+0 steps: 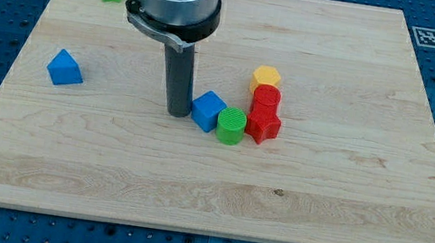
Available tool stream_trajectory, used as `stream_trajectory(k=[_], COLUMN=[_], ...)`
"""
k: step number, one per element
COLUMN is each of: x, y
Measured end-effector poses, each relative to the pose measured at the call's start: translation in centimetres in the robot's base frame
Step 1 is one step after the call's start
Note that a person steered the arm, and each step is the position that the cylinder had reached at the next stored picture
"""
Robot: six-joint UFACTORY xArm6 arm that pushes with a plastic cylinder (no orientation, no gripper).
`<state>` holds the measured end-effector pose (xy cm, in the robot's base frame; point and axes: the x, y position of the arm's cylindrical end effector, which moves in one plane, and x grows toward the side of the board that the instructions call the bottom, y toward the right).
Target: Push the blue triangle a bit up
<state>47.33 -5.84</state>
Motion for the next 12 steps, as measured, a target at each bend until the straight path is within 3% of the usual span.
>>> stream_trajectory(k=[3,4,8,9,12], x=[1.4,1.4,-3.7,-4.8,-1.2], y=[-18.9,-22.2,-24.4,-21.2,-16.3])
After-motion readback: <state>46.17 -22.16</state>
